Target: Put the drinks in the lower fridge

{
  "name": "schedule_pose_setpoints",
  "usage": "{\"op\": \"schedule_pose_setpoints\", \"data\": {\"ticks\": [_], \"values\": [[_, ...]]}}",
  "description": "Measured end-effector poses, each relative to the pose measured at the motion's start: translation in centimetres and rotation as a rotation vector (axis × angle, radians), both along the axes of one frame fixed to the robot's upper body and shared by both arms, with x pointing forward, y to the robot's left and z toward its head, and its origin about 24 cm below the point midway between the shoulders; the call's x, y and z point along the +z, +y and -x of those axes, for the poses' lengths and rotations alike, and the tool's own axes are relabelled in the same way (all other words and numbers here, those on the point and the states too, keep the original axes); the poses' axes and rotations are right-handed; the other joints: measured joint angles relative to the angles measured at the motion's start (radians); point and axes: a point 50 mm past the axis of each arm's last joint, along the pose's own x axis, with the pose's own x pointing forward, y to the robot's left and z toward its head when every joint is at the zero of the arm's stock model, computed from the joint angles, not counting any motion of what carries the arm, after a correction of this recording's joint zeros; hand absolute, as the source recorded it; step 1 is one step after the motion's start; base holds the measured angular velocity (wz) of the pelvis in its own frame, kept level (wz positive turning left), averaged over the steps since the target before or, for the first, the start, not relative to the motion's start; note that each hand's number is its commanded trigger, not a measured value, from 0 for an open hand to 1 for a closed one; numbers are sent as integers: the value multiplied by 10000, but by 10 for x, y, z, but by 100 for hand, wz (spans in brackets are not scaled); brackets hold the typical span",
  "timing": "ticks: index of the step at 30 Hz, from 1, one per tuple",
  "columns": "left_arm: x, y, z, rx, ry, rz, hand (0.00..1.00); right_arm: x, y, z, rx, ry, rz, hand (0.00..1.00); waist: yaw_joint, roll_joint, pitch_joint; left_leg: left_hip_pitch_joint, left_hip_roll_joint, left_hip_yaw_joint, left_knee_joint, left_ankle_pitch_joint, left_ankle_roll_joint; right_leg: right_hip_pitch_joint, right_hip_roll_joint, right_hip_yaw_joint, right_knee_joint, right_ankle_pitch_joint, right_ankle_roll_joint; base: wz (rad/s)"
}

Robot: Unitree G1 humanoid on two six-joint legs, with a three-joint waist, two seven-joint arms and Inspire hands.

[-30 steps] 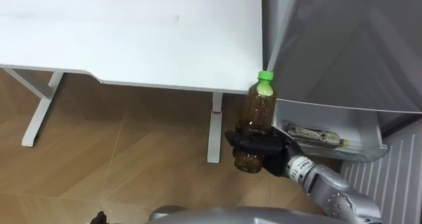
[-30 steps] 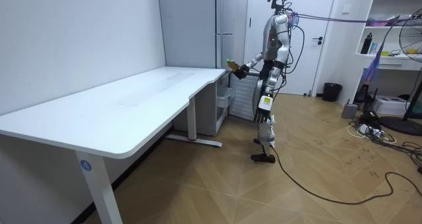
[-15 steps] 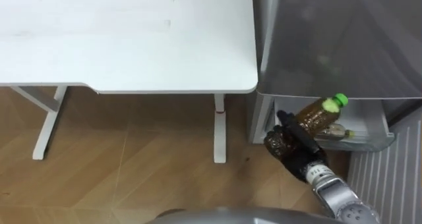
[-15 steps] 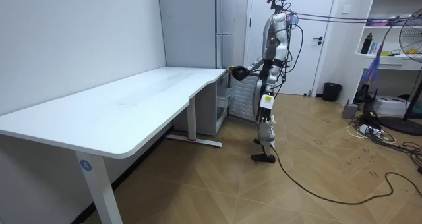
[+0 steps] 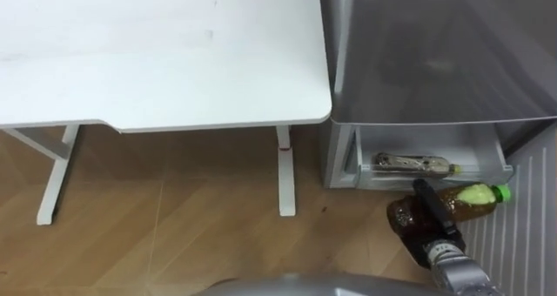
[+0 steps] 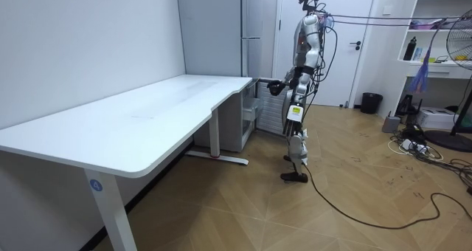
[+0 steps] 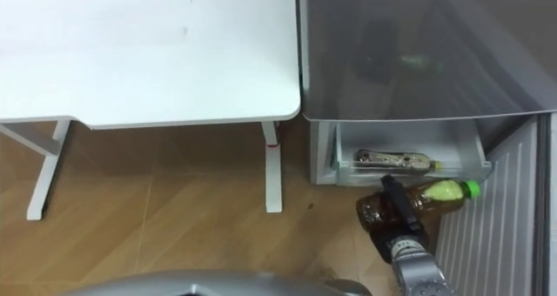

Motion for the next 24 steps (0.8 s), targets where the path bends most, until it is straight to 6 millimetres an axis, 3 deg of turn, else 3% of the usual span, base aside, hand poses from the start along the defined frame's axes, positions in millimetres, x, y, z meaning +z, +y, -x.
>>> {"op": "schedule_pose_setpoints", "data": {"ticks": [17,24], "values": [[0,-1,5,-892,242,242,0,2,0,-10,-1286,182,-164,100,24,10,59,-242,-8,-69,149,0,-1,-204,-12,-56,-9,-41,-3,1],[0,-1,-13,-1307,-166,300,0,2,0,-26,-1332,-266,-323,100,11,56,83,-947,4,-80,319,4,2,-861,-16,-48,187,-33,-39,0]]}}
